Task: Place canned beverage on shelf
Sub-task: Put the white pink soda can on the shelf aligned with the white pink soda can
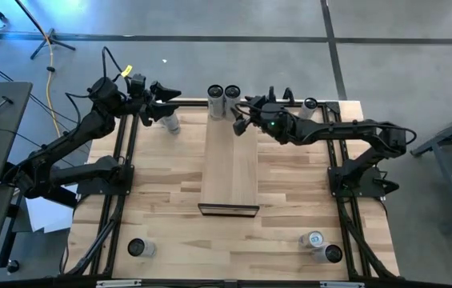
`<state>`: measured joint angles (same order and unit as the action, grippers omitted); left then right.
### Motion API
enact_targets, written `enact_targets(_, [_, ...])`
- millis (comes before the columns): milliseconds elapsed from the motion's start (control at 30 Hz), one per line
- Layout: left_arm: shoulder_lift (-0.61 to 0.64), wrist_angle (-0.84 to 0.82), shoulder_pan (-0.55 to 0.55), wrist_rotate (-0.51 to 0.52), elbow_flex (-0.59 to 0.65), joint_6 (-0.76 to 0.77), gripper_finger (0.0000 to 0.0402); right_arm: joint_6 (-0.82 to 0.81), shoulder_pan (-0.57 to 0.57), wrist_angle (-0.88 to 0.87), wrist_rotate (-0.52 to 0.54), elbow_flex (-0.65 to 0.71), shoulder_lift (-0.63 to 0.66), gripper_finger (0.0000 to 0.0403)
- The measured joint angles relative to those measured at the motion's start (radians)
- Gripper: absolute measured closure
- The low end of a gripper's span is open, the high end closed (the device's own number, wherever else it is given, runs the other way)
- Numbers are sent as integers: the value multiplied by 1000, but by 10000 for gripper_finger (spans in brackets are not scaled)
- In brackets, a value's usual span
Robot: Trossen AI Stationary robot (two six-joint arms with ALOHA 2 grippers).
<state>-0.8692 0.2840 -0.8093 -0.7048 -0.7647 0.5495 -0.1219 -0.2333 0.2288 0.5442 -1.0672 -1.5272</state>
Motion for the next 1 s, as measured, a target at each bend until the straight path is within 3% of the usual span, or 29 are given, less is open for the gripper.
enact_targets(1000, [0,2,0,0,0,43,55,70,-37,136,-78,0,-38,91])
